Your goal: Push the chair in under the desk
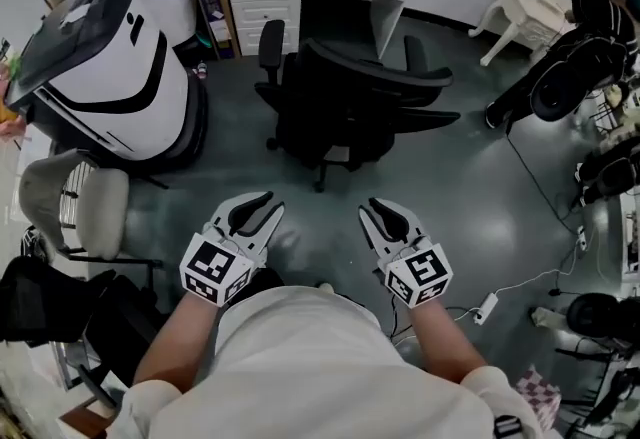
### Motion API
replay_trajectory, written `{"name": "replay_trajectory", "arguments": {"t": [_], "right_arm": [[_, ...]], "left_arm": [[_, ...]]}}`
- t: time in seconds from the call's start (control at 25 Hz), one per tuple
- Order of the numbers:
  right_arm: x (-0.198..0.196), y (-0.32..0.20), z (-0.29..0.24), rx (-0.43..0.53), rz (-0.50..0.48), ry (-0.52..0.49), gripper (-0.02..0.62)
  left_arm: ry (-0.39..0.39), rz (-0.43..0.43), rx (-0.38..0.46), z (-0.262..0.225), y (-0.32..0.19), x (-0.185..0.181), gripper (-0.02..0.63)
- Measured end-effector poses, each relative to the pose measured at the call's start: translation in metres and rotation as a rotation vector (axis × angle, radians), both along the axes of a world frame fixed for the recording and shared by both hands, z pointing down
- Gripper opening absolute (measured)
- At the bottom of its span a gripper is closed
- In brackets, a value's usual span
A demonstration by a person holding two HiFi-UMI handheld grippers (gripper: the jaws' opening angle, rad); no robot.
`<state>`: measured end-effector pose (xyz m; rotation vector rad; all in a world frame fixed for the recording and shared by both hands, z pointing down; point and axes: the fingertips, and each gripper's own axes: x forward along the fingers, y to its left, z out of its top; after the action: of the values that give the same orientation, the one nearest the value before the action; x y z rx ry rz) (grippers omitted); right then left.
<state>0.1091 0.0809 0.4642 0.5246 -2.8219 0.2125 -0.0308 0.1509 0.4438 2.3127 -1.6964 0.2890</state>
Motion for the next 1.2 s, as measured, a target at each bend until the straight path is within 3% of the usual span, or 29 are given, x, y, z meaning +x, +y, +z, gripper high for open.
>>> {"name": "replay_trajectory", "arguments": {"t": [0.24, 0.64, 1.2], "right_arm": [[-0.037, -0.018, -0.015, 0.006, 0.157, 0.014, 0.066], [-0.062, -0.03, -0.025, 0.036, 0.394, 0.024, 0.08], [-0.047, -0.08, -0.02, 0.013, 0.491, 0.03, 0.16]], "left_arm": [[0.003, 0.149, 0.01, -0.011, -0.032, -0.051, 0.094], [-0.015, 0.364, 0.016, -0.002, -0.066, -0.087, 0.114], [-0.099, 0.394, -0.013, 0.009, -0.132, -0.1, 0.153]]}}
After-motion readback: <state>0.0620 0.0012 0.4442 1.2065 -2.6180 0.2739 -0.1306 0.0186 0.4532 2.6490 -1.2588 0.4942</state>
